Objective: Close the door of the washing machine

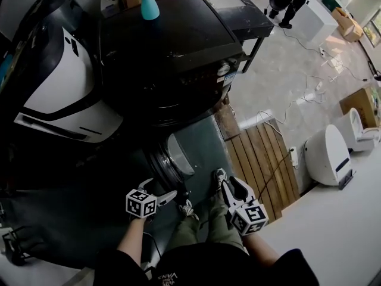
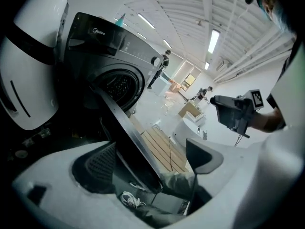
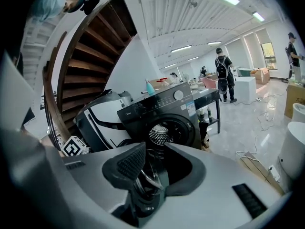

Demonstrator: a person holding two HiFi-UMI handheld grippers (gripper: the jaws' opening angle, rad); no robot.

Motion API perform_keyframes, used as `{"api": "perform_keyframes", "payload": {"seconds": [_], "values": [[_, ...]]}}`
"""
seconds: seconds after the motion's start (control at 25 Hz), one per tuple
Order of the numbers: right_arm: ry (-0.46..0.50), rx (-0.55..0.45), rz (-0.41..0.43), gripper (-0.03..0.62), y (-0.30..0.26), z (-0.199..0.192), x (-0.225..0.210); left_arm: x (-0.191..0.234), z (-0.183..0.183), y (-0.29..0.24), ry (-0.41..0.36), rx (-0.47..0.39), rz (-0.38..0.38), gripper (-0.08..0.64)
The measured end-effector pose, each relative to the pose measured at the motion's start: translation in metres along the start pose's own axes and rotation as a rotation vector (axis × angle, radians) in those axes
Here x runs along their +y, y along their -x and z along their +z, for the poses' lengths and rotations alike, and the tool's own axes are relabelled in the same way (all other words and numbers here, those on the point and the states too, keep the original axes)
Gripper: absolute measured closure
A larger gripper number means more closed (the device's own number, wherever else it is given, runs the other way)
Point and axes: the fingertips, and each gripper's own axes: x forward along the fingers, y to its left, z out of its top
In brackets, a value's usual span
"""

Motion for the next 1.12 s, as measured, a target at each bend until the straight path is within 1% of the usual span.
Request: {"api": "perform_keyframes", "payload": {"seconds": [0.24,0.36,0.56,0.76,0.96,1.12], "values": [[-0.014,0.012,-0.004,0.480,-0.010,0.022,-0.027,-0.026,0.034,-0.042,0.017,-0.010,-0.042,0.098],[0.011,0.031,0.004,0.480,-0.018,0.030,-0.042,-0.035,0.051,-0.062,0.022,-0.012,-0.060,0.098],[0.034,0.054,0.023,0.480,-0.036,0.045,-0.066,-0.044,0.080,-0.093,0.015,-0.017,-0.078,0.103],[0.043,0.081,0.039,0.482,-0.058,0.054,-0.087,-0.045,0.110,-0.118,0.022,-0.031,-0.077,0.109],[0.056,0.135,0.057,0.482,-0.084,0.052,-0.108,-0.037,0.137,-0.138,0.045,-0.069,-0.050,0.160],[0.076,0.183,0.084,0.483,-0.107,0.049,-0.124,-0.027,0.157,-0.153,0.021,-0.095,0.003,0.235]]}}
